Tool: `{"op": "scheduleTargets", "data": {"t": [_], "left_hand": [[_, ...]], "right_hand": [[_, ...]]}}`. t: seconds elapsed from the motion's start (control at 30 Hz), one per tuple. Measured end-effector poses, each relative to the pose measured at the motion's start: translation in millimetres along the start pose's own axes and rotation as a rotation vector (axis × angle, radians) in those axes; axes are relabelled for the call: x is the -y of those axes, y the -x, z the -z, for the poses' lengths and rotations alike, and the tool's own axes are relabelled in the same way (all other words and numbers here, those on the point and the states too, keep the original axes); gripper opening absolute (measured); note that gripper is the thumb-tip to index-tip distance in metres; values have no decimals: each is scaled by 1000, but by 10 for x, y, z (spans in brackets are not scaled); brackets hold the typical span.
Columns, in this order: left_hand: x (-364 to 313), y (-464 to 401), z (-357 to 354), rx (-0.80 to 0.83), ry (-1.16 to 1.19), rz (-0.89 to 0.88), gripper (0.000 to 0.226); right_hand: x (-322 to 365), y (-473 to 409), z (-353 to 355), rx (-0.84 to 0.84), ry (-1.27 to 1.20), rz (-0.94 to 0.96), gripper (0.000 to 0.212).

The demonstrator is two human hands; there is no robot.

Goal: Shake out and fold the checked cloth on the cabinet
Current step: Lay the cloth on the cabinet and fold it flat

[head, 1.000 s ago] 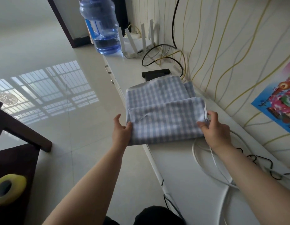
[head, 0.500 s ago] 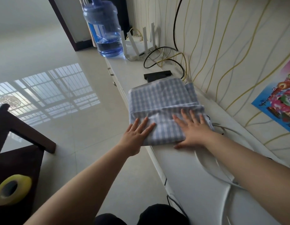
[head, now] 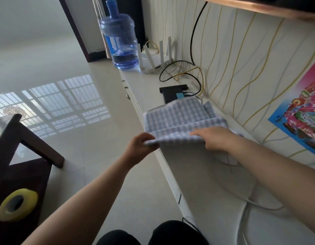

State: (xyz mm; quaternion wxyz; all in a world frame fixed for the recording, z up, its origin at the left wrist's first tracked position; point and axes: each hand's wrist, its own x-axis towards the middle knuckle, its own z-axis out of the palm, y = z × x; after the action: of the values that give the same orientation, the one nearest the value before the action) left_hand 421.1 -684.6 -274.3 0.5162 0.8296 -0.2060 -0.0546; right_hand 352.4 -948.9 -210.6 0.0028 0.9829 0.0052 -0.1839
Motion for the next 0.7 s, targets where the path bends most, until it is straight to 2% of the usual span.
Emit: {"op": "scheduleTargets", "data": {"t": [0.13,0.17,0.2,0.27,0.33,0.37,0.4,0.47,0.57,0.63,0.7], "left_hand": [[0,162,-11,-81,182,52,19],[-36,148,-50,-111,205,87,21],[-79,103,-86,-154,215,141,24],[-114,-80,-142,-288,171,284,40],[-122,-304,-134,-397,195,481,50],[-120,-398,-121,-408,308,578,52],[-95,-473,-125,-400,461,638,53],[-4,-543,-173,-357,700,642,51],[187,-416,-346,-208,890,579,48],[273,-305,-468,-102,903,570,45],[299,-276,-544,-94,800,535,34]], "right_hand": [[8,132,505,337,-71,43,30],[-28,92,625,365,-57,29,23],[-75,21,722,323,-53,-11,18],[-125,-174,827,37,-50,-119,21],[-120,-397,714,-429,40,-176,33],[-93,-477,600,-594,62,-165,40],[-56,-530,472,-672,55,-136,49],[20,-616,156,-595,20,-58,58],[22,-757,-346,-309,-66,-82,62],[-42,-853,-512,-203,-142,-163,68],[-72,-933,-528,-157,-191,-228,76]]}}
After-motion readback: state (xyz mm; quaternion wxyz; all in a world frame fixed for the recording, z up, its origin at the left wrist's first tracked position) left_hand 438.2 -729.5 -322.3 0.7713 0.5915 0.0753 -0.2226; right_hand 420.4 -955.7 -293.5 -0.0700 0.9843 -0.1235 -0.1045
